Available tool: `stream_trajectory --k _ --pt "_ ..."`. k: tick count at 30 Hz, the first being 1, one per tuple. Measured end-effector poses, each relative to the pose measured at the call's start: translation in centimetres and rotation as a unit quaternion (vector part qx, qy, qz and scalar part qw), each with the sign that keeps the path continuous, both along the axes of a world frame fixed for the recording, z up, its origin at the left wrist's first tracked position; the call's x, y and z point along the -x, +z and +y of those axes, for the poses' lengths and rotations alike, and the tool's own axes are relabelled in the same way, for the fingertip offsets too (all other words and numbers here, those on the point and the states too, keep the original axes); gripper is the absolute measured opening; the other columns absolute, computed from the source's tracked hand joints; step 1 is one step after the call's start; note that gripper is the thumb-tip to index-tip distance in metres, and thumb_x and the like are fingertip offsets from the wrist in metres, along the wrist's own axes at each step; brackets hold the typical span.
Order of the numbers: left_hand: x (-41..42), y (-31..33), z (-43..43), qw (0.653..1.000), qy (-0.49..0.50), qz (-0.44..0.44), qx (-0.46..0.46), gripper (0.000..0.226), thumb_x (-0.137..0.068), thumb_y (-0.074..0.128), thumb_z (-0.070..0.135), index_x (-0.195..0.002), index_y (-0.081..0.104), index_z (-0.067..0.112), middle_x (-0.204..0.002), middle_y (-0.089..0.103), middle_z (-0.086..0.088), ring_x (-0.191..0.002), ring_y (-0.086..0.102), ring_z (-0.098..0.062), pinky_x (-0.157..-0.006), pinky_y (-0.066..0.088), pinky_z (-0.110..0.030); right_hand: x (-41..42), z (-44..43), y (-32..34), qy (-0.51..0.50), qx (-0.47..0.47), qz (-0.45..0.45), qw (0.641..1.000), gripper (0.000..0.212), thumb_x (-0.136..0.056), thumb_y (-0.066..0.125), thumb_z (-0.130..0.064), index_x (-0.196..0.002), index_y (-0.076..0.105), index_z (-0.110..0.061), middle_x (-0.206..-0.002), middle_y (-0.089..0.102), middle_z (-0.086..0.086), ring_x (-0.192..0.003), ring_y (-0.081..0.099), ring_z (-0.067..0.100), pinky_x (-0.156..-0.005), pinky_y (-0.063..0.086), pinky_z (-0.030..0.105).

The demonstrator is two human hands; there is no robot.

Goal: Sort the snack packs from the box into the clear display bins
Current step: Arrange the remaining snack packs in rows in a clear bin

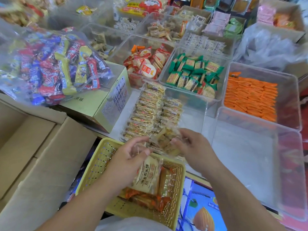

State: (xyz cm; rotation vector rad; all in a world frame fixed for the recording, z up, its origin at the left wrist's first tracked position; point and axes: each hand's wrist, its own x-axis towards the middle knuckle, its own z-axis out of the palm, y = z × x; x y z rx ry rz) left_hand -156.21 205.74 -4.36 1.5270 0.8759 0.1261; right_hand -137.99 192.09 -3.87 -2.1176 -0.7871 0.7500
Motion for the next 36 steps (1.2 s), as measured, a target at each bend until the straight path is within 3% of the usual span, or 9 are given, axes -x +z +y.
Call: stream_trajectory --k 2,4,9,11,15,21,26,31,36 --pt "-0.1 0.1 0.3 0.999 0.041 0.004 0.019 0.026 -0.101 0.063 0.026 -0.116 0.066 0.048 -0.102 0.078 0.008 -0.077 0.064 -0.020 -0.053 0.048 -0.022 -2.3 0.1 -0.3 0.013 0.026 -0.110 0.993 0.021 -0.096 0.066 -0.023 -0.116 0.068 -0.029 -0.095 0.069 -0.010 -0.075 0.062 -0.001 -0.063 0.041 0.012" --pt "0.1 0.0 0.6 0.997 0.069 0.009 0.028 0.020 -0.102 0.062 0.027 -0.116 0.066 0.041 -0.101 0.078 0.014 -0.084 0.066 -0.014 -0.059 0.047 -0.026 -4.8 0.5 -0.6 0.040 0.081 -0.207 0.974 0.020 -0.096 0.061 -0.016 -0.115 0.065 -0.023 -0.101 0.068 -0.002 -0.084 0.062 0.018 -0.069 0.045 0.027" --pt "0.6 -0.2 0.9 0.993 0.108 0.000 0.052 0.017 -0.101 0.062 0.024 -0.112 0.066 0.035 -0.101 0.079 0.011 -0.086 0.060 -0.016 -0.069 0.041 -0.031 -8.2 2.2 -2.1 0.192 0.301 -0.355 0.864 0.033 -0.087 0.049 0.004 -0.108 0.051 -0.020 -0.083 0.053 -0.001 -0.076 0.051 0.025 -0.059 0.035 0.033" --pt "0.8 -0.3 1.0 0.991 0.123 -0.004 0.060 0.017 -0.100 0.063 0.024 -0.111 0.067 0.036 -0.102 0.078 0.007 -0.088 0.057 -0.018 -0.069 0.041 -0.032 -8.3 3.0 -3.1 0.239 0.326 -0.371 0.836 0.036 -0.085 0.047 0.005 -0.112 0.050 -0.019 -0.079 0.049 -0.001 -0.077 0.053 0.027 -0.059 0.036 0.034" --pt "1.0 -0.2 1.2 0.987 0.140 -0.009 0.075 0.017 -0.097 0.066 0.026 -0.104 0.069 0.042 -0.102 0.077 0.009 -0.095 0.064 -0.009 -0.071 0.042 -0.034 -8.5 4.2 -5.0 0.273 0.359 -0.390 0.803 0.036 -0.090 0.048 -0.001 -0.121 0.054 -0.017 -0.097 0.062 0.005 -0.091 0.061 0.028 -0.064 0.041 0.035" --pt "1.5 -0.4 1.7 0.988 0.135 -0.007 0.071 0.016 -0.099 0.063 0.026 -0.105 0.068 0.040 -0.101 0.078 0.009 -0.074 0.064 0.008 -0.070 0.042 -0.034 -10.4 5.4 -4.7 0.307 0.352 -0.352 0.811 0.043 -0.093 0.047 -0.002 -0.128 0.056 -0.026 -0.077 0.042 -0.005 -0.084 0.049 0.025 -0.065 0.042 0.034" --pt "1.7 -1.3 2.3 0.983 0.150 -0.019 0.103 0.016 -0.102 0.060 0.020 -0.111 0.067 0.030 -0.103 0.079 0.001 -0.078 0.072 -0.017 -0.062 0.054 -0.031 -11.1 6.4 -3.6 0.301 0.372 -0.427 0.768 0.035 -0.093 0.048 -0.004 -0.115 0.065 -0.024 -0.090 0.050 0.000 -0.101 0.054 0.029 -0.071 0.042 0.035" --pt "2.1 -2.0 3.1 0.982 0.141 -0.026 0.124 0.022 -0.102 0.060 0.021 -0.099 0.070 0.040 -0.105 0.079 0.000 -0.081 0.075 -0.024 -0.055 0.058 -0.028 -10.2 6.1 -5.9 0.315 0.415 -0.459 0.720 0.028 -0.093 0.051 -0.011 -0.112 0.068 -0.023 -0.106 0.063 0.001 -0.105 0.051 0.027 -0.080 0.037 0.037" --pt "2.9 -2.7 3.8 0.974 0.157 -0.043 0.155 0.022 -0.102 0.060 0.020 -0.105 0.070 0.039 -0.109 0.078 -0.005 -0.098 0.072 -0.043 -0.083 0.058 -0.063 -9.6 6.0 -8.5 0.306 0.444 -0.383 0.750 0.022 -0.092 0.051 -0.013 -0.107 0.065 -0.019 -0.098 0.061 0.001 -0.097 0.050 0.024 -0.077 0.035 0.034"
